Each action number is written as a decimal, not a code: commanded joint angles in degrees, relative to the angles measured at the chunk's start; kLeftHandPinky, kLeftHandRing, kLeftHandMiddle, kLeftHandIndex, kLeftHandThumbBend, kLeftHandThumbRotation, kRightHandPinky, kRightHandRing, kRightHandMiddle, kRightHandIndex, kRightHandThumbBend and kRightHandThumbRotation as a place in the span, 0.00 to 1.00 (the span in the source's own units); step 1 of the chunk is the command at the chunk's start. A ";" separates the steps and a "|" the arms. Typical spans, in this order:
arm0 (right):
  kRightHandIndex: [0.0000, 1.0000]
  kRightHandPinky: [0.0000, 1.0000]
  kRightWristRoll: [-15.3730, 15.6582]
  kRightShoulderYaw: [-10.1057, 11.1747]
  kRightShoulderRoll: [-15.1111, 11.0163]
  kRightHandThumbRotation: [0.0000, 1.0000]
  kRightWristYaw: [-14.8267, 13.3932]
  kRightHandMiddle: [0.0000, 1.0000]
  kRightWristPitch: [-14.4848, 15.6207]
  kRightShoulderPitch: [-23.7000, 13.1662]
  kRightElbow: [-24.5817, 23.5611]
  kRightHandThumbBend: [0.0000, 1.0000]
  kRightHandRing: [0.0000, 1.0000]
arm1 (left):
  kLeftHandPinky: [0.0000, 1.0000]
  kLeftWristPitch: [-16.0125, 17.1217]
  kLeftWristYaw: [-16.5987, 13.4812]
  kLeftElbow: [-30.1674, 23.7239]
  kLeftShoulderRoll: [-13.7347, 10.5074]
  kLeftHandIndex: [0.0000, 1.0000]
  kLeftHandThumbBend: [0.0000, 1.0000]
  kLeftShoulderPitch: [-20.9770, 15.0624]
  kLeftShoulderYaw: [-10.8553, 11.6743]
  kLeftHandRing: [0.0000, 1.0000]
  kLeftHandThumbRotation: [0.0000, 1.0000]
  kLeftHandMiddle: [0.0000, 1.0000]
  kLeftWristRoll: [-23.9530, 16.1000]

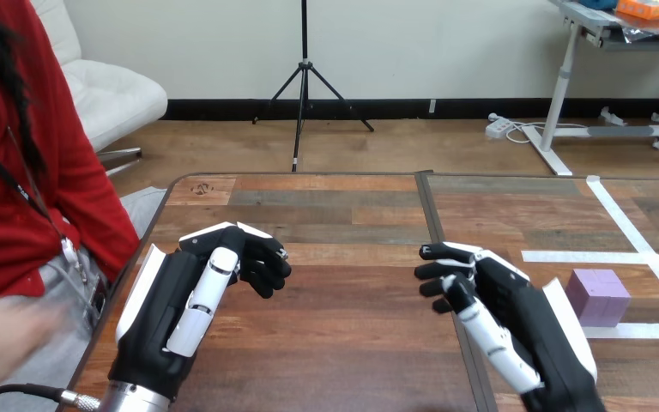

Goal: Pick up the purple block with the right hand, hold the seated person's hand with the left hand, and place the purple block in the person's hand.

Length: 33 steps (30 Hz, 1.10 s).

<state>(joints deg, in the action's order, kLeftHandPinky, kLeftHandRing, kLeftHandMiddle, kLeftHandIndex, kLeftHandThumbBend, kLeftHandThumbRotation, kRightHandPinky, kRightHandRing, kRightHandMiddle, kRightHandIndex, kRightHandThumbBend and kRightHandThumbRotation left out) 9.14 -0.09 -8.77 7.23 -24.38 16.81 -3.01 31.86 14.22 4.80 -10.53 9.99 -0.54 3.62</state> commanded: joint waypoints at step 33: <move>0.95 0.78 14.88 4.30 -18.06 0.86 -5.48 0.94 13.07 -24.19 12.79 1.00 0.91 | 0.39 -0.82 -0.52 -2.20 -0.23 0.48 0.32 -3.54 0.96 0.48 0.97 0.50 -0.05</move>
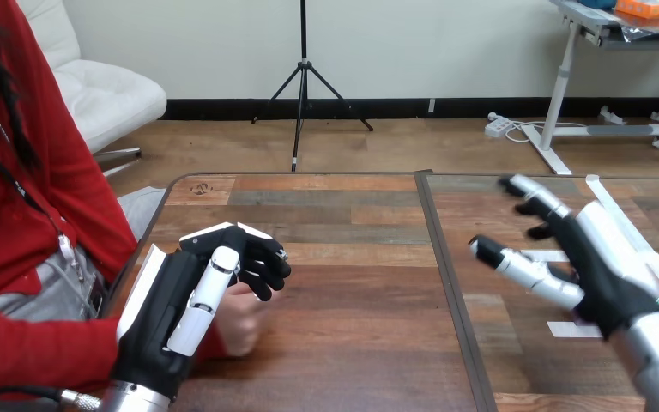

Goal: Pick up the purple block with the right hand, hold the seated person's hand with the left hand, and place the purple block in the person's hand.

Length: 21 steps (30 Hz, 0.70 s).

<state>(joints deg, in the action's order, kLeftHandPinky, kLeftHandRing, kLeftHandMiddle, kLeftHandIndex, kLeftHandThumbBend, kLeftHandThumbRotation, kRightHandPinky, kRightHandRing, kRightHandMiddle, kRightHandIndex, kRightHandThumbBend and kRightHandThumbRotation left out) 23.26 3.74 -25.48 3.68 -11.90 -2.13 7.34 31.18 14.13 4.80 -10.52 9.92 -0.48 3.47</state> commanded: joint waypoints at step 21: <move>0.95 0.77 5.24 -1.10 -5.70 0.69 -5.55 0.93 3.21 -12.29 12.96 1.00 0.90 | 0.39 -0.28 -0.20 -2.31 -0.36 0.48 0.32 -3.41 1.21 0.47 0.94 0.50 0.43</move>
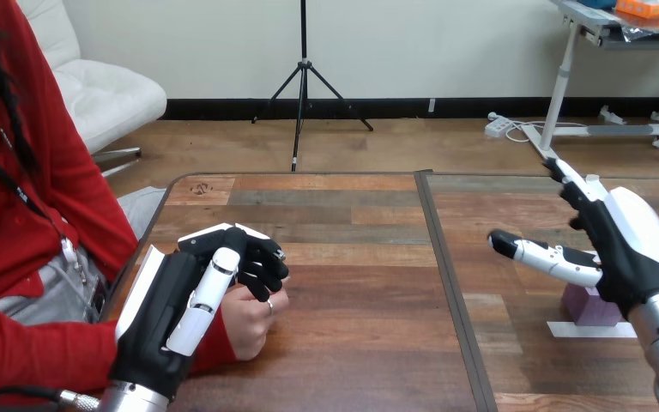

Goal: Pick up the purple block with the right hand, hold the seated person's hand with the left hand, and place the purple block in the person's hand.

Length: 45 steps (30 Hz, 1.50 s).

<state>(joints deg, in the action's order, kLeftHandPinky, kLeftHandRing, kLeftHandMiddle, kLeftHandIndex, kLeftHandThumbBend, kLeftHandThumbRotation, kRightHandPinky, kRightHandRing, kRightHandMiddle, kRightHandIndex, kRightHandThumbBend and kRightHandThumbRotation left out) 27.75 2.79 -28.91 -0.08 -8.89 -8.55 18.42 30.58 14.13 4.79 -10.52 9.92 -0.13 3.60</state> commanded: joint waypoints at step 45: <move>0.92 0.86 5.78 -10.99 -13.28 0.47 2.52 0.91 -3.27 -22.13 36.48 1.00 0.90 | 0.37 -1.03 0.99 -2.75 0.03 0.47 0.29 -3.76 1.67 0.47 0.88 0.50 2.50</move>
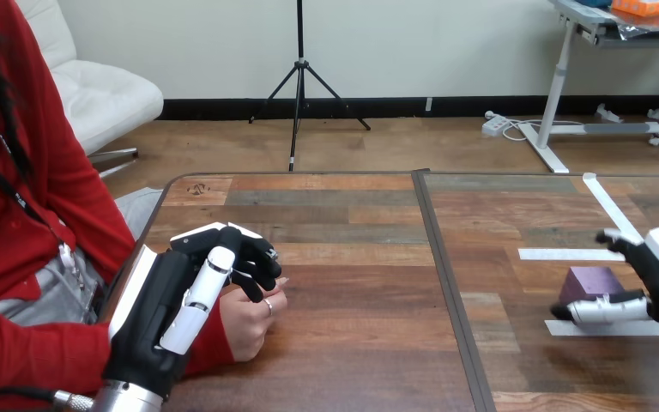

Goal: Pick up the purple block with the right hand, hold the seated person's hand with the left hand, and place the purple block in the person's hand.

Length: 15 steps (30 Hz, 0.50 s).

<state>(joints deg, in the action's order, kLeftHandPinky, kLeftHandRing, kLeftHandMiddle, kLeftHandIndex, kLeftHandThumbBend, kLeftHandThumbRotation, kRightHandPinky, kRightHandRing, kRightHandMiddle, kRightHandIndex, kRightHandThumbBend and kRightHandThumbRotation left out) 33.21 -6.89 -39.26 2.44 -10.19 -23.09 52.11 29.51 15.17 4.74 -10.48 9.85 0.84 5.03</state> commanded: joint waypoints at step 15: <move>0.92 0.93 1.40 -4.51 -3.90 0.45 1.70 0.92 -2.52 -11.79 9.40 1.00 0.95 | 0.37 1.05 0.03 -1.92 0.00 0.47 0.30 -4.09 0.49 0.46 0.88 0.49 0.41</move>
<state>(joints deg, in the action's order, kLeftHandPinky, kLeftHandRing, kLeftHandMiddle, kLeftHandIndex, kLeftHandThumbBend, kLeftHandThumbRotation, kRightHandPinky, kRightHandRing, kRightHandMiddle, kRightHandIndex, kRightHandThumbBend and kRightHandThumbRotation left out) 34.56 -10.54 -40.82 3.87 -11.65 -26.81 59.94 29.44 15.21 4.75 -10.47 9.85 0.87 4.92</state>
